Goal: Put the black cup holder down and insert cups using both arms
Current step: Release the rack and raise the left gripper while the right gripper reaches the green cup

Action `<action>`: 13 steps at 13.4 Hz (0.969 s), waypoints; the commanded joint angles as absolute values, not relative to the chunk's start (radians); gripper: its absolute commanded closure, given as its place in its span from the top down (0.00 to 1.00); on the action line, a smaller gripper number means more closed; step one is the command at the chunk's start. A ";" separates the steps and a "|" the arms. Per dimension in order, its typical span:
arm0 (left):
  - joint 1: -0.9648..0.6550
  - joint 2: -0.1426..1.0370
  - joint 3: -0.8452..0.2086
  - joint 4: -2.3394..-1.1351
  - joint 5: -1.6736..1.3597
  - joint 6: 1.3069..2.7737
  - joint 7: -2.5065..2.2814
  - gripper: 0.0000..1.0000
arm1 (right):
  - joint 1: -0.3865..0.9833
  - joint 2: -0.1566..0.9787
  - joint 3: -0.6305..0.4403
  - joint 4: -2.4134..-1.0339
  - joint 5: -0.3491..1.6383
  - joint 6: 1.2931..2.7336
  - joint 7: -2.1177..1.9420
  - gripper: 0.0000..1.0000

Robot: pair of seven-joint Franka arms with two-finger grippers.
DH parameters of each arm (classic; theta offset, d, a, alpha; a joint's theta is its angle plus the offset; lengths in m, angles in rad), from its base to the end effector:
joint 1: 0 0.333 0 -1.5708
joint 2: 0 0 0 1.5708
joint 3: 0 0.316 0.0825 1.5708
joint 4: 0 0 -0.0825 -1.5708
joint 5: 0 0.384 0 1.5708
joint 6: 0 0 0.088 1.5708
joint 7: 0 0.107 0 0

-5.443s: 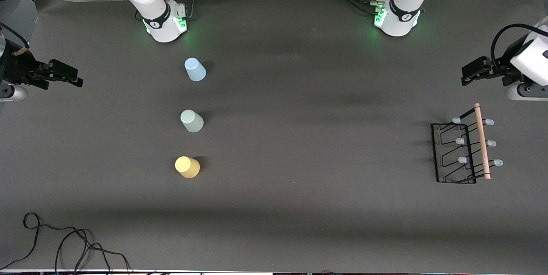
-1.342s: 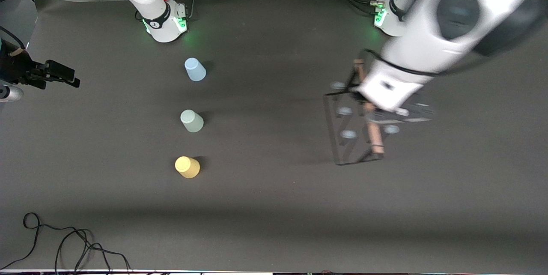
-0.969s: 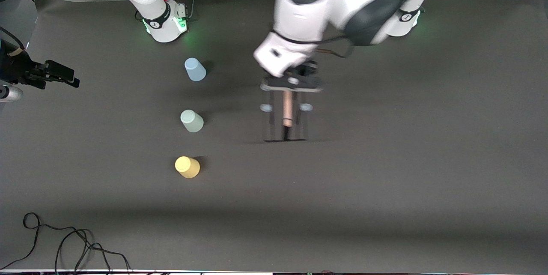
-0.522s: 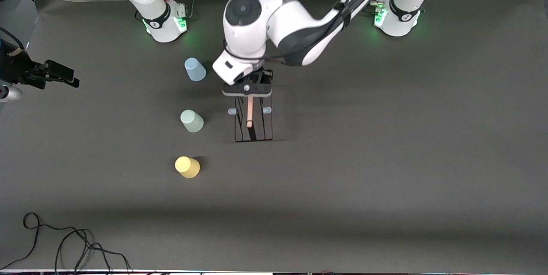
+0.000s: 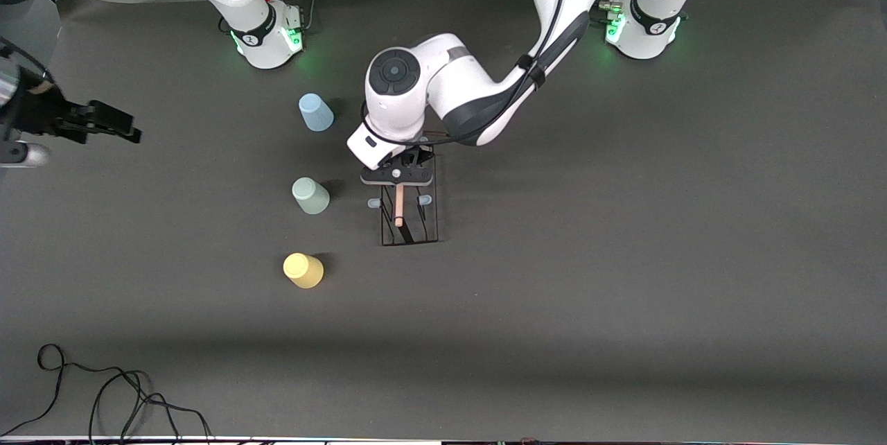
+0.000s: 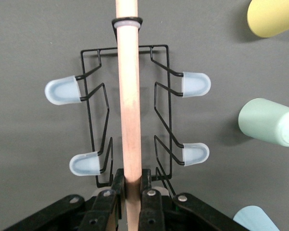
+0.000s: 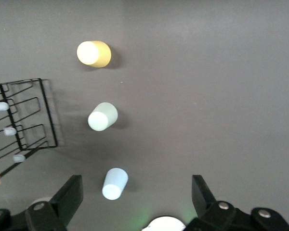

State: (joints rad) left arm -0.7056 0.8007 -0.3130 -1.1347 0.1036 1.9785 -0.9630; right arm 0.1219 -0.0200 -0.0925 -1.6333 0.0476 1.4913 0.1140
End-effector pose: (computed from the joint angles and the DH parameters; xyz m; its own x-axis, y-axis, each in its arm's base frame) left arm 0.4671 -0.6058 0.3483 0.9982 0.0017 -0.0605 0.0096 -0.9913 0.1315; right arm 0.5373 0.0207 0.5999 0.9887 -0.0806 -0.1265 -0.0857 -0.9957 -0.0352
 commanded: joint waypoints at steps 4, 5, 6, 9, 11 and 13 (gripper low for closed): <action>-0.700 0.779 -0.301 -1.143 0.123 1.984 -0.939 1.00 | 0.274 0.029 -0.092 -1.687 0.057 1.593 0.371 1.00; -0.677 0.761 -0.302 -1.146 0.123 1.968 -0.934 1.00 | 0.293 0.025 -0.092 -1.728 0.057 1.635 0.400 1.00; -0.655 0.715 -0.305 -1.147 0.120 1.907 -0.914 1.00 | 0.319 0.018 -0.092 -1.782 0.057 1.694 0.432 1.00; -0.553 0.557 -0.308 -1.202 0.022 1.784 -0.801 1.00 | 0.354 0.008 -0.094 -1.934 0.057 1.869 0.449 1.00; -0.442 0.400 -0.310 -1.351 -0.037 1.764 -0.686 1.00 | 0.359 0.005 -0.092 -2.047 0.055 2.016 0.472 1.00; -0.323 0.251 -0.308 -1.489 -0.093 1.732 -0.547 1.00 | 0.376 0.014 -0.094 -2.173 0.057 2.200 0.472 1.00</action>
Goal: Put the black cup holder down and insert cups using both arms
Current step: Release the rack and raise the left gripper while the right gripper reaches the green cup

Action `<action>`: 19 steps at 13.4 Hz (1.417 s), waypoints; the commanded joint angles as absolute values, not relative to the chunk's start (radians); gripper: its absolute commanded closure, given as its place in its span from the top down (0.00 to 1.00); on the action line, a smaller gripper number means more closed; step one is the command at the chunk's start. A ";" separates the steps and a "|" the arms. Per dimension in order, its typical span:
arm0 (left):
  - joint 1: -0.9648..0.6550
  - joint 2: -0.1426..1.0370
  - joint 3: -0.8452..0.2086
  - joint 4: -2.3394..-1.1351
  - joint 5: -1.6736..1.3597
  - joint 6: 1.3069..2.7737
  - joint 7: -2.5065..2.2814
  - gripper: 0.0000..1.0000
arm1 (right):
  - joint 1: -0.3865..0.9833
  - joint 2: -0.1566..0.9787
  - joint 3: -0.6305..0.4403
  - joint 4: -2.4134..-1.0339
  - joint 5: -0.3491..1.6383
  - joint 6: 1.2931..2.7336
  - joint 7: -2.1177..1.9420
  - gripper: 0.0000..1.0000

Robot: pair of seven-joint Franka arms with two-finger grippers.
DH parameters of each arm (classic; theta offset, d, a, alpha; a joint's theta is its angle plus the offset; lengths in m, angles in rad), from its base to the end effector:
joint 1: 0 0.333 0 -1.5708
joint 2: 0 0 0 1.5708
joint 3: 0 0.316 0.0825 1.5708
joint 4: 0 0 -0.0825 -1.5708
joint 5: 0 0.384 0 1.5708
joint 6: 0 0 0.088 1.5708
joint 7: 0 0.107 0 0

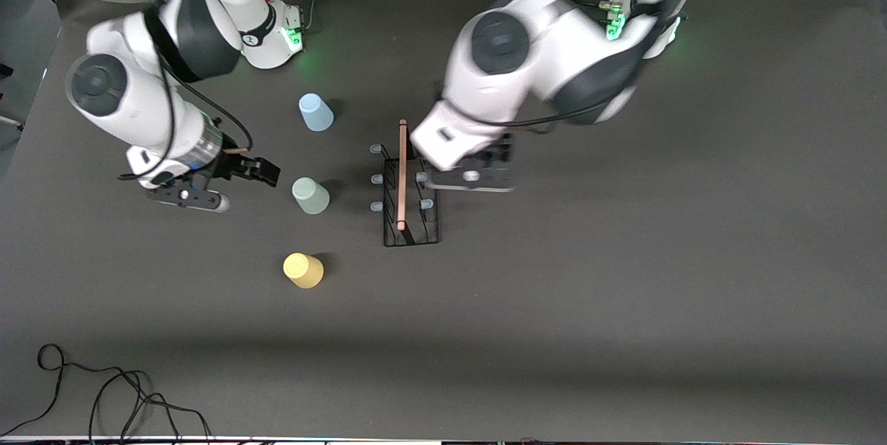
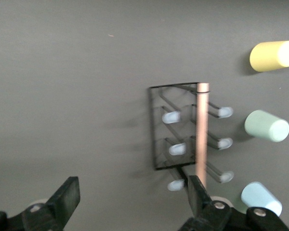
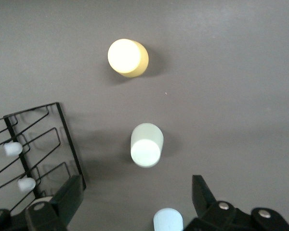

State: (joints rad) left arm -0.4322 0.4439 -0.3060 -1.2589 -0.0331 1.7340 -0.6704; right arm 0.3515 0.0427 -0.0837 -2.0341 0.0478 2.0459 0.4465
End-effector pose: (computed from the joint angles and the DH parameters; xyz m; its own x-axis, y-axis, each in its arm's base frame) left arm 0.5370 -0.4333 0.5214 0.9973 -0.0368 -0.0629 -0.0266 -0.9873 0.1568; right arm 0.5358 0.1501 0.4217 0.9789 -0.1992 -0.0446 -0.2003 -0.9795 -0.0211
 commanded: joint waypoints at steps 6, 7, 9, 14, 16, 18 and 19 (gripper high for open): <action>0.041 0.080 -0.301 -1.565 -0.121 1.508 -0.080 1.00 | 0.379 0.130 -0.092 -2.299 0.057 2.425 0.474 1.00; 0.088 0.066 -0.299 -1.568 -0.115 1.497 -0.027 1.00 | 0.379 0.144 -0.092 -2.301 0.057 2.425 0.474 1.00; 0.174 0.049 -0.299 -1.569 -0.106 1.490 0.050 1.00 | 0.379 0.167 -0.091 -2.299 0.061 2.419 0.476 1.00; 0.145 0.028 -0.171 -1.563 0.002 1.483 0.100 1.00 | 0.417 0.207 -0.092 -2.296 0.212 2.418 0.453 1.00; 0.001 0.022 -0.016 -1.562 0.003 1.485 0.100 1.00 | 0.417 0.224 -0.094 -2.298 0.212 2.419 0.453 1.00; -0.061 0.021 0.038 -1.562 0.006 1.485 0.100 1.00 | 0.420 0.232 -0.094 -2.298 0.212 2.419 0.453 1.00; -0.078 0.021 0.046 -1.562 0.008 1.485 0.098 1.00 | 0.422 0.239 -0.094 -2.296 0.212 2.419 0.453 1.00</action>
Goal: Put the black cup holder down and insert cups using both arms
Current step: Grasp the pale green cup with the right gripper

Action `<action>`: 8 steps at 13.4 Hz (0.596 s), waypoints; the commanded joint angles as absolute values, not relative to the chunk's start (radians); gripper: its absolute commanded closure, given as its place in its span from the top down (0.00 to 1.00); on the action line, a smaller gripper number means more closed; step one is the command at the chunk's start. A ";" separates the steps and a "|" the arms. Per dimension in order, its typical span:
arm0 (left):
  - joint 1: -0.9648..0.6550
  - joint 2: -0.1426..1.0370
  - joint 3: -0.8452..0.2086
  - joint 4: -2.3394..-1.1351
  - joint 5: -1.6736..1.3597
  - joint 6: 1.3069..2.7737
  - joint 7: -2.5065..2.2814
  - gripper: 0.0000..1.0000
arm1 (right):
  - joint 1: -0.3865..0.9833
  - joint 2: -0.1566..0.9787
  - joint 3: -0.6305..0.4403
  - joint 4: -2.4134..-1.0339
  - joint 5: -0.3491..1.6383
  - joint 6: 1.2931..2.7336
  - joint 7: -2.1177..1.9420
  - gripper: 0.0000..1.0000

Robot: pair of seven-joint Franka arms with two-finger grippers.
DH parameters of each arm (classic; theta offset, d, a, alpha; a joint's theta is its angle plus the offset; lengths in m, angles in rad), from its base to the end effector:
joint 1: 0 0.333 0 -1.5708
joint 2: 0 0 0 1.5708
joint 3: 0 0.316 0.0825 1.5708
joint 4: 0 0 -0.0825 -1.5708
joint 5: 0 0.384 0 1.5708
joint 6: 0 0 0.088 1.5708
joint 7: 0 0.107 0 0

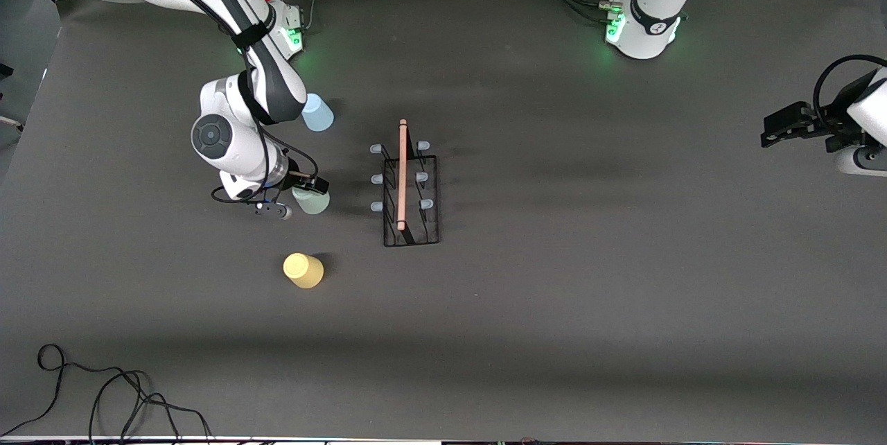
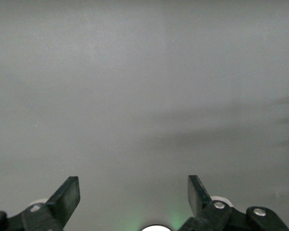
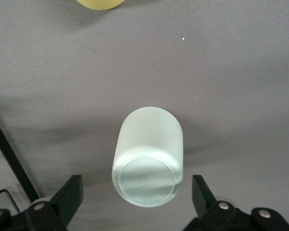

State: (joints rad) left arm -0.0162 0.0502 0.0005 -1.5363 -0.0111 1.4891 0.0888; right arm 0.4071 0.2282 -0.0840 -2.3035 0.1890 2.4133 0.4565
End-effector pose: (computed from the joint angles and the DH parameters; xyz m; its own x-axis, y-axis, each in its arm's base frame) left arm 0.5606 -0.0101 0.6059 0.9898 -0.1051 -0.0959 -0.1037 -0.9944 0.0196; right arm 0.4876 0.1636 0.2384 0.9506 -0.2722 -0.1490 -0.2790 -0.9599 -0.0260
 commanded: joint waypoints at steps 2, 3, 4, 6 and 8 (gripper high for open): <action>-0.100 0.021 0.067 -1.562 0.008 1.483 0.097 1.00 | 0.420 0.248 -0.094 -2.296 0.212 2.425 0.453 0.94; -0.110 0.020 0.080 -1.563 0.008 1.483 0.097 1.00 | 0.420 0.252 -0.095 -2.293 0.212 2.425 0.453 0.84; -0.109 0.020 0.080 -1.562 0.008 1.485 0.088 1.00 | 0.420 0.259 -0.095 -2.292 0.210 2.427 0.453 0.79; -0.101 0.014 0.078 -1.563 0.006 1.488 0.080 1.00 | 0.420 0.270 -0.095 -2.292 0.210 2.448 0.453 0.55; -0.100 0.012 0.078 -1.565 0.006 1.502 0.045 1.00 | 0.420 0.256 -0.097 -2.289 0.210 2.444 0.459 0.06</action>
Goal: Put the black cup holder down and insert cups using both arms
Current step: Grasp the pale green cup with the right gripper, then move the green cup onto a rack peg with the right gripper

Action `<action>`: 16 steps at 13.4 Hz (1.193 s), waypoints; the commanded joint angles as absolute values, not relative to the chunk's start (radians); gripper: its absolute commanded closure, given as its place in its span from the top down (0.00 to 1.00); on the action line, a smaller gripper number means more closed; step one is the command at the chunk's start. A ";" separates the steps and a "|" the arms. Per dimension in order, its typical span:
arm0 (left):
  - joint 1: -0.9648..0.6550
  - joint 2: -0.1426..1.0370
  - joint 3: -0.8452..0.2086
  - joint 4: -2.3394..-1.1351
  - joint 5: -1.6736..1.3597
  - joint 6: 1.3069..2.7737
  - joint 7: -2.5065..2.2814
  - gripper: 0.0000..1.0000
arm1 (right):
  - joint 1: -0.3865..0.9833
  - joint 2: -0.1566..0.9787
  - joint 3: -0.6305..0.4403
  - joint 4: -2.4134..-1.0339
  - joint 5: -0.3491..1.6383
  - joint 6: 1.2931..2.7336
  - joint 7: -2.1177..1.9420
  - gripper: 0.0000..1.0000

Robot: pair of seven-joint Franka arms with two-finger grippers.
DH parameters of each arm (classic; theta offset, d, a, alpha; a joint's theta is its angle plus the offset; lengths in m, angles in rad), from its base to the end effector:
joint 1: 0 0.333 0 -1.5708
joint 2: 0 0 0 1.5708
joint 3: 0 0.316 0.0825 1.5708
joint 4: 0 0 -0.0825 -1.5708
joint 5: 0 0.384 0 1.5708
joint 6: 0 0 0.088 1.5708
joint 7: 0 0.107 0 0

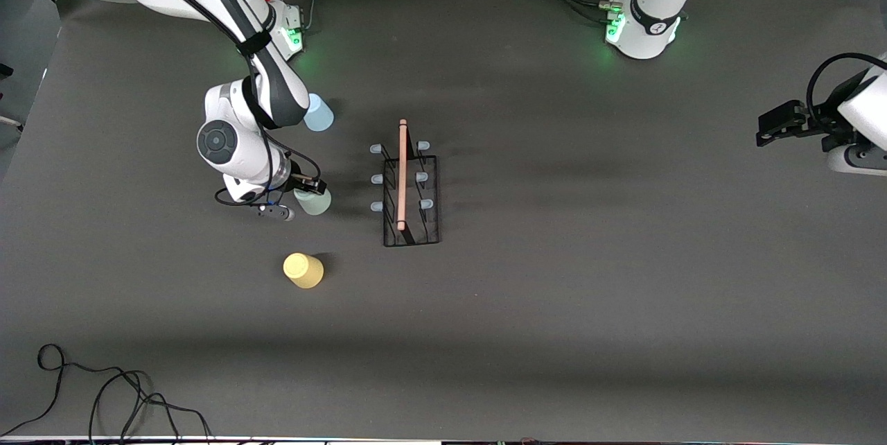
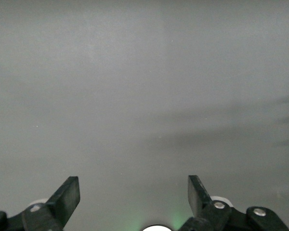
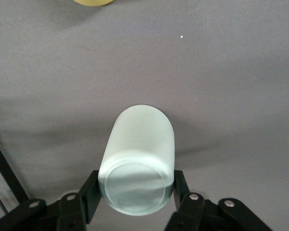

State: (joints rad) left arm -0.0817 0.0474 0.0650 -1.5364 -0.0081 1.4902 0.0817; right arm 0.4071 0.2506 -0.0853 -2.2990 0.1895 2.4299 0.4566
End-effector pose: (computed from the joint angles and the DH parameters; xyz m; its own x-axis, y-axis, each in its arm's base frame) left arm 0.5599 -0.0112 0.6075 0.9908 -0.0986 -0.0926 -0.0979 -0.9951 0.0126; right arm 0.4893 0.1629 0.2298 0.9498 -0.2759 -0.1477 -0.2820 -0.9592 -0.0216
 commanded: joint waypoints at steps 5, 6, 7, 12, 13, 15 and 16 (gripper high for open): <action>-0.109 0.012 0.077 -1.563 0.002 1.519 -0.008 1.00 | 0.420 0.160 -0.100 -2.134 0.210 2.162 0.517 0.00; -0.109 0.012 0.075 -1.563 0.005 1.510 -0.006 1.00 | 0.423 0.147 -0.095 -2.067 0.207 2.063 0.567 0.00; -0.104 0.014 0.075 -1.560 0.005 1.502 0.009 1.00 | 0.425 0.131 -0.089 -2.024 0.204 1.999 0.592 0.00; -0.109 0.025 0.074 -1.551 0.009 1.500 0.011 1.00 | 0.589 0.100 -0.083 -1.976 0.206 1.957 0.863 0.00; -0.110 0.022 0.074 -1.551 0.009 1.500 0.008 1.00 | 0.601 0.091 -0.081 -1.976 0.204 1.956 0.896 0.00; -0.103 0.017 0.074 -1.551 0.005 1.502 -0.003 1.00 | 0.653 0.089 -0.081 -1.976 0.206 1.954 0.949 0.00; -0.101 0.017 0.075 -1.552 0.002 1.505 -0.005 1.00 | 0.673 0.100 -0.081 -1.977 0.206 1.959 0.975 0.00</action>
State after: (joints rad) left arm -0.0919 0.0405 0.0660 -1.5364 -0.0080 1.5008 0.0148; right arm 0.6383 0.0934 -0.0725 -1.9882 0.1929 1.9665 0.9199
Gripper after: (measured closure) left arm 0.000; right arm 0.357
